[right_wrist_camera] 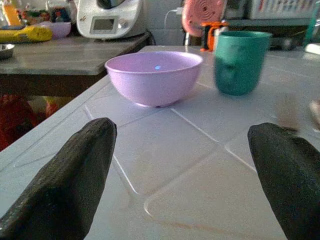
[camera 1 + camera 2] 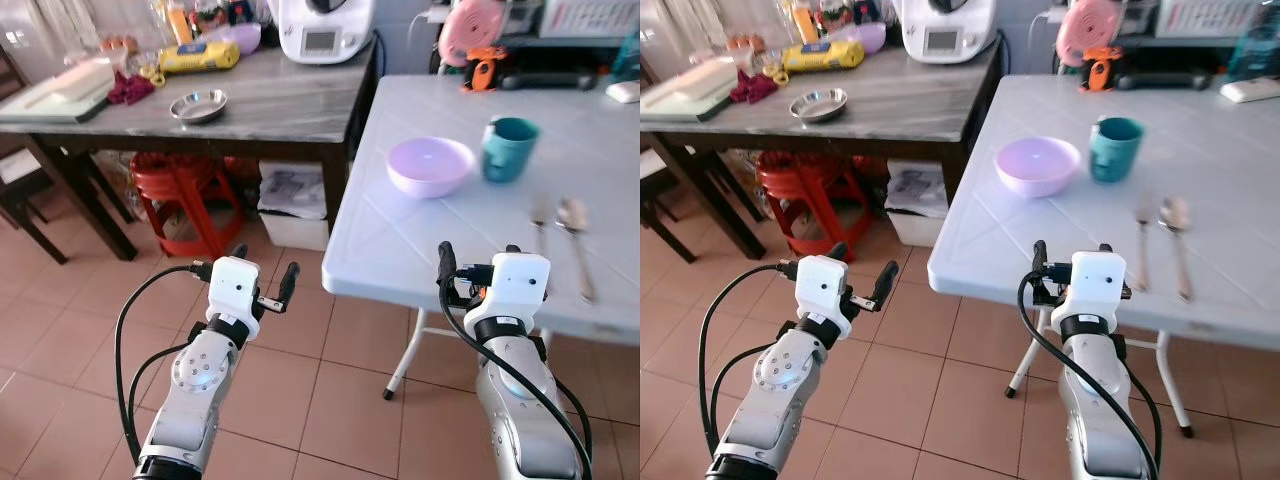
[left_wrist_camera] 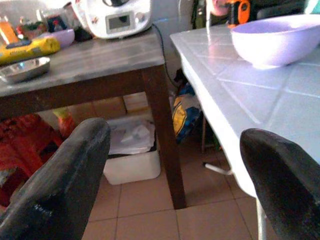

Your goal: Setting the table

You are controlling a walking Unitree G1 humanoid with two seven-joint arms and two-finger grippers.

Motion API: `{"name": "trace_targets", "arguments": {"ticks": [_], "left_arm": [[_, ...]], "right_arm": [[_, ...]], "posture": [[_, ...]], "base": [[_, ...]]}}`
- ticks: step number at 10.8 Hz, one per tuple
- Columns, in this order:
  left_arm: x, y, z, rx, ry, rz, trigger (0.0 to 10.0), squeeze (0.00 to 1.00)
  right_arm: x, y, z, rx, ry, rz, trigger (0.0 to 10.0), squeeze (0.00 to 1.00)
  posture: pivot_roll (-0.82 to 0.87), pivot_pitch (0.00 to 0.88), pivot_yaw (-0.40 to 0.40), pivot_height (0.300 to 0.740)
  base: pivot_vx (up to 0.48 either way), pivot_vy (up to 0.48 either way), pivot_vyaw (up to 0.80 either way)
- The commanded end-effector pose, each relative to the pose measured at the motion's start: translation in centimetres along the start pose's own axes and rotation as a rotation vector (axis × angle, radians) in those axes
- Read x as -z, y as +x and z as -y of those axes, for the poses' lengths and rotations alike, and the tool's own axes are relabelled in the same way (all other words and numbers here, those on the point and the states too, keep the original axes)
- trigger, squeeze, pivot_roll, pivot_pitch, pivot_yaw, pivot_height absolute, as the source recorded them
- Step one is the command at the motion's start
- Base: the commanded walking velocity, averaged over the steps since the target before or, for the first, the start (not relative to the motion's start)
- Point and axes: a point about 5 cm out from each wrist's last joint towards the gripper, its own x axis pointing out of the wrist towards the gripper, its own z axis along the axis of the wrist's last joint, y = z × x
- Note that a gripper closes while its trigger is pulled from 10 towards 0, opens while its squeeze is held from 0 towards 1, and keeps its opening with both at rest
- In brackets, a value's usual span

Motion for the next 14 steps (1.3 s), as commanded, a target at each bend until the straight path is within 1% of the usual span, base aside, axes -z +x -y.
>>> {"name": "trace_targets", "arguments": {"ticks": [1,5,8,14], "left_arm": [[0.0,-0.2,-0.4,-0.001,0.007,-0.005,10.0,0.00],[0.0,-0.3,-0.2,0.010,-0.002,-0.006,10.0,0.00],[0.0,-0.3,0.0,0.022,-0.004,-0.008,10.0,0.00],[0.1,-0.4,0.1,0.030,-0.011,-0.016,10.0,0.00]], "right_arm": [[-0.3,0.0,-0.6,-0.025,0.003,0.008,10.0,0.00],[-0.2,-0.1,-0.7,-0.036,0.000,0.006,10.0,0.00],[-0.1,-0.1,-0.9,-0.057,-0.029,-0.005,10.0,0.00],[0.8,-0.2,-1.5,-0.130,-0.066,-0.063,10.0,0.00]], "posture": [[-0.12,0.068,0.119,0.740],[-0.12,0.071,0.122,0.740],[-0.13,0.071,0.123,0.740],[-0.13,0.075,0.123,0.740]], "base": [[0.296,0.000,0.00],[0.307,0.000,0.00],[0.309,0.000,0.00],[0.313,0.000,0.00]]}}
